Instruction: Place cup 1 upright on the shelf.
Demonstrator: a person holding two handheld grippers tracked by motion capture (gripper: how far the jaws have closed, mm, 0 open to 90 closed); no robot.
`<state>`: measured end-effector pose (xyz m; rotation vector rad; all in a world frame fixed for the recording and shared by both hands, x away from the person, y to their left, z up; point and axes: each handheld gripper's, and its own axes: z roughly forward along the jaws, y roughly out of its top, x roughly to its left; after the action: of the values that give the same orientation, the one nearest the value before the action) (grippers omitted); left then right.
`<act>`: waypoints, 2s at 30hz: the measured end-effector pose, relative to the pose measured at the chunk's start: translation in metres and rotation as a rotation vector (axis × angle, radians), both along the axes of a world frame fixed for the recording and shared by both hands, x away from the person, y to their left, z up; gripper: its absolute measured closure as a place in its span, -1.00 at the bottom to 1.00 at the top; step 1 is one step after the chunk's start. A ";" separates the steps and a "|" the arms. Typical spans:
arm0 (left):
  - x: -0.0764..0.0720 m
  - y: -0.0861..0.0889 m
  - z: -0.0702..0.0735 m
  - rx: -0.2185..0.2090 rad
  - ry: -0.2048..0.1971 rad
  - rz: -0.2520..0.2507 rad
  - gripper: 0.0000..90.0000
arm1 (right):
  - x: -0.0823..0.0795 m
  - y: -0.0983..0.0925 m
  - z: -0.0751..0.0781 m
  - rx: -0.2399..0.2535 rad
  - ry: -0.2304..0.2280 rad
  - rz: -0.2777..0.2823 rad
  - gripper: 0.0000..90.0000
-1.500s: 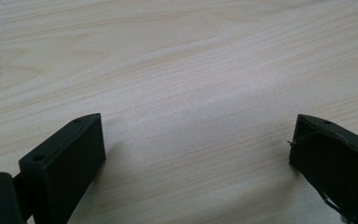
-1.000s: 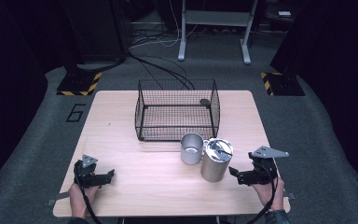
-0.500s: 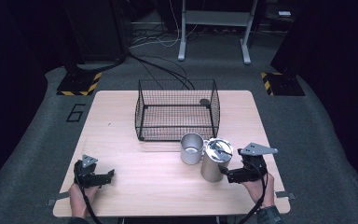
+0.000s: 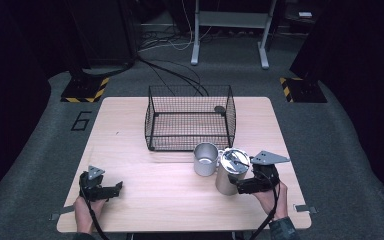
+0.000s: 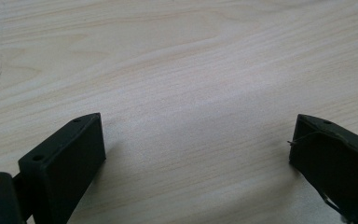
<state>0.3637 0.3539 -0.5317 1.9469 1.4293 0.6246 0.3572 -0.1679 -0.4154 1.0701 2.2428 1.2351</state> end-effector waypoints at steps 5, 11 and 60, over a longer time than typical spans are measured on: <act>0.000 0.000 0.000 0.000 0.000 0.000 -0.93 | 0.006 0.012 -0.003 -0.013 -0.055 0.002 -1.00; 0.000 0.000 0.000 0.000 0.000 0.000 -0.93 | 0.010 0.017 -0.007 -0.007 -0.067 -0.008 -1.00; 0.000 0.000 0.000 0.002 -0.001 0.006 -0.93 | 0.017 0.020 0.007 -0.005 -0.092 -0.066 -0.93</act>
<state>0.3640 0.3535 -0.5316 1.9441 1.4354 0.6291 0.3744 -0.1481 -0.4084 1.0552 2.1239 1.2248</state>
